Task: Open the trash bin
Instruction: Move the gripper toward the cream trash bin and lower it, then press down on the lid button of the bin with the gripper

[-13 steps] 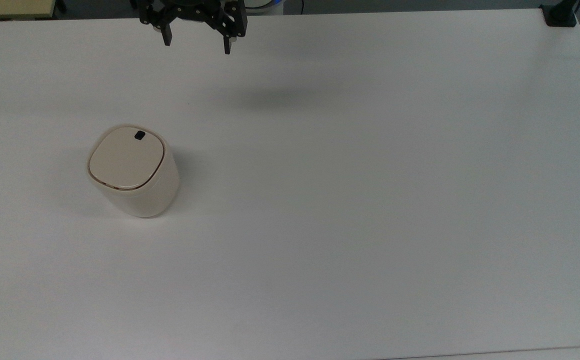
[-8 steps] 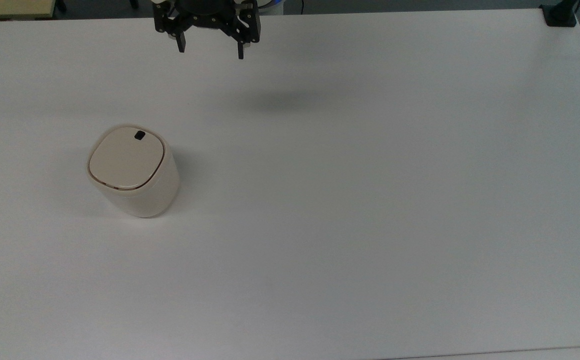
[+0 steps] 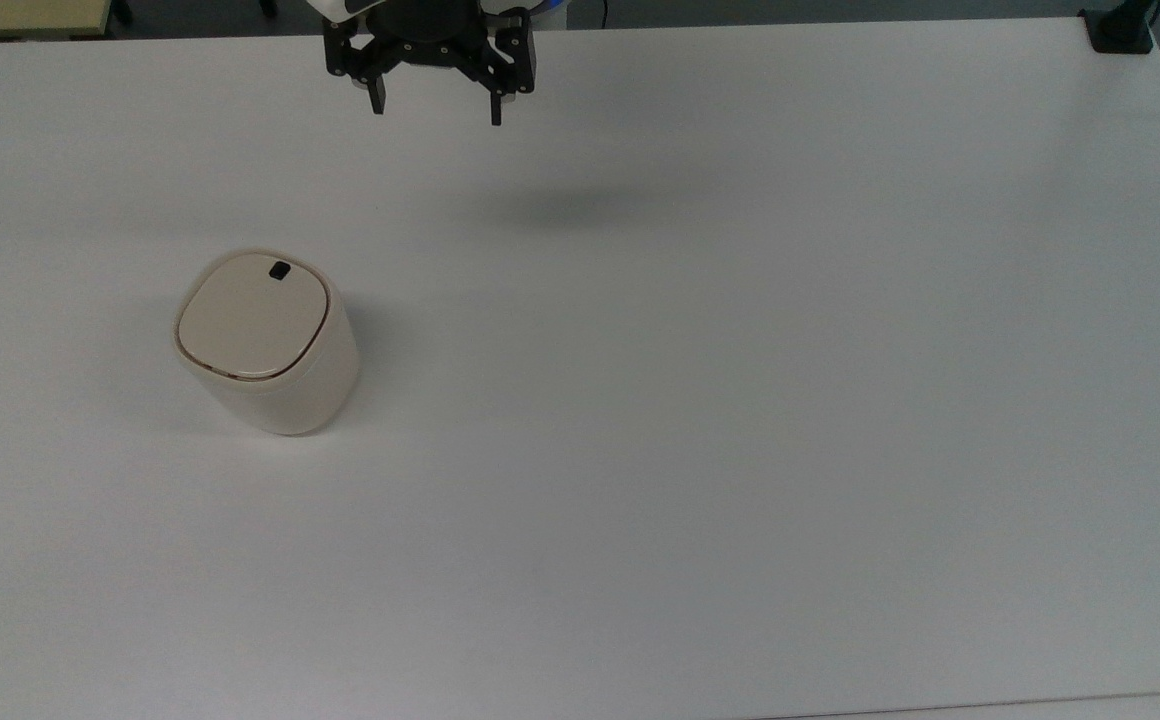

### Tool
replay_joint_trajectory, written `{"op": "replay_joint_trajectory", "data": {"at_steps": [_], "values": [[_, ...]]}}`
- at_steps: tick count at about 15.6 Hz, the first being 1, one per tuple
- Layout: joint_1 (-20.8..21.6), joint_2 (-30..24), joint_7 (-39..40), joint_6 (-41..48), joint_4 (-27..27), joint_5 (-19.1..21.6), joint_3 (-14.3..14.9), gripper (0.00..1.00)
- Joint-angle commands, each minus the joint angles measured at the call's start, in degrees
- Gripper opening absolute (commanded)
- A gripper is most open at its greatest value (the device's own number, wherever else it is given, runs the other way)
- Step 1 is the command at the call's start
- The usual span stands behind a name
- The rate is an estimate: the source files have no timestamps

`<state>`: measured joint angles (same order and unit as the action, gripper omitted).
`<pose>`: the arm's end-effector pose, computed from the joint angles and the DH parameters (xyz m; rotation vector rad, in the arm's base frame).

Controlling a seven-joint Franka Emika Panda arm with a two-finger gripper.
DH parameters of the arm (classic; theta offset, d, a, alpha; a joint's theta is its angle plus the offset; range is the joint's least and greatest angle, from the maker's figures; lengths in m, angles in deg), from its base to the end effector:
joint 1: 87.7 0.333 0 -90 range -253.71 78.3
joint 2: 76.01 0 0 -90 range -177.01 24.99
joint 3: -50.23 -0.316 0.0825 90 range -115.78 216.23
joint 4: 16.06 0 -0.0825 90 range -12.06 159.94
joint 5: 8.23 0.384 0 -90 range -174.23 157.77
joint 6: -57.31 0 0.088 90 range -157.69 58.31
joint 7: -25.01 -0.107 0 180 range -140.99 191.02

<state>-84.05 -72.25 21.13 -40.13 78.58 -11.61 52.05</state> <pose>0.5811 0.0135 0.5602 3.0800 -0.0425 -0.0211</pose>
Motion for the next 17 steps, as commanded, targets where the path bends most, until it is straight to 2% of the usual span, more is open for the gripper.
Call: {"op": "replay_joint_trajectory", "data": {"at_steps": [1,2,3,6,7,8,11,17], "values": [[1.45,-0.60,0.98,0.41,-0.34,-0.93,0.19,0.89],[1.53,-0.60,1.07,0.41,-0.42,-0.93,0.19,0.67],[1.53,-0.60,1.07,0.41,-0.42,-0.93,0.19,0.50],[1.53,-0.60,1.07,0.32,-0.42,-0.93,0.19,0.13],[1.45,-0.60,1.07,0.15,-0.42,-0.93,0.19,0.04],[1.18,-0.42,1.07,-0.03,-0.42,-0.93,0.19,0.00],[0.22,0.19,0.99,-0.82,-0.51,-0.75,1.07,0.00],[-8.91,5.54,0.11,-8.19,-1.74,-0.14,1.07,0.00]]}}
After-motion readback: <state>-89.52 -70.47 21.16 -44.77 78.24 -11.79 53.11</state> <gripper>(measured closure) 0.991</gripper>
